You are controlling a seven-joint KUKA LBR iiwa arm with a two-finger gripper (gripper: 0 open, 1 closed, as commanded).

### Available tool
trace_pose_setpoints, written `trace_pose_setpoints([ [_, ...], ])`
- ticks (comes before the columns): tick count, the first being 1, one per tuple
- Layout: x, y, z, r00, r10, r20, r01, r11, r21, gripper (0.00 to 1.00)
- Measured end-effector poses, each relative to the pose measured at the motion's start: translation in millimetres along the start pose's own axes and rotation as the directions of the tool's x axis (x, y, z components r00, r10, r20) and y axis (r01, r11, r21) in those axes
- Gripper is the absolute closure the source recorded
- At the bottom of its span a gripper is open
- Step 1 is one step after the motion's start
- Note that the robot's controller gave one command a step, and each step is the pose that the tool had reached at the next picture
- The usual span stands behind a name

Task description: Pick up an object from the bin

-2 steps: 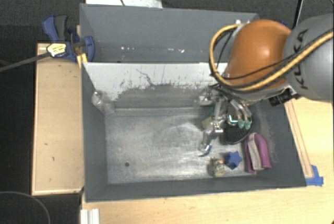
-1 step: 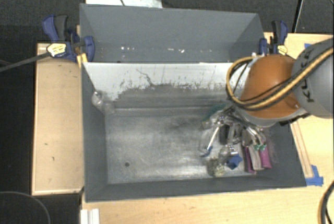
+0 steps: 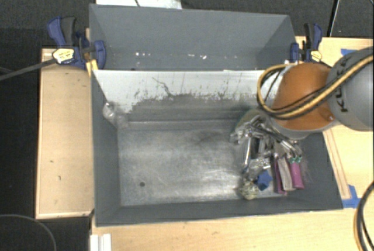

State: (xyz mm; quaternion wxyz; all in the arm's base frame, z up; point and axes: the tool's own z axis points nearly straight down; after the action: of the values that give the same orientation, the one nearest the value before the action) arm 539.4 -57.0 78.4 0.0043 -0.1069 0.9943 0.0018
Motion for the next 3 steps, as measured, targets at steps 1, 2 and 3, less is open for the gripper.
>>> trace_pose_setpoints([
  [1, 11.9, -40, 2, 0.994, -0.111, -0.003, 0.111, 0.994, 0.0, 0.0],
  [2, 38.7, -8, -66, 0.987, 0.161, -0.002, -0.161, 0.987, 0.004, 0.0],
  [3, 61.3, -44, 1, 1.0, 0.016, 0.003, -0.016, 1.0, -0.001, 0.0],
])
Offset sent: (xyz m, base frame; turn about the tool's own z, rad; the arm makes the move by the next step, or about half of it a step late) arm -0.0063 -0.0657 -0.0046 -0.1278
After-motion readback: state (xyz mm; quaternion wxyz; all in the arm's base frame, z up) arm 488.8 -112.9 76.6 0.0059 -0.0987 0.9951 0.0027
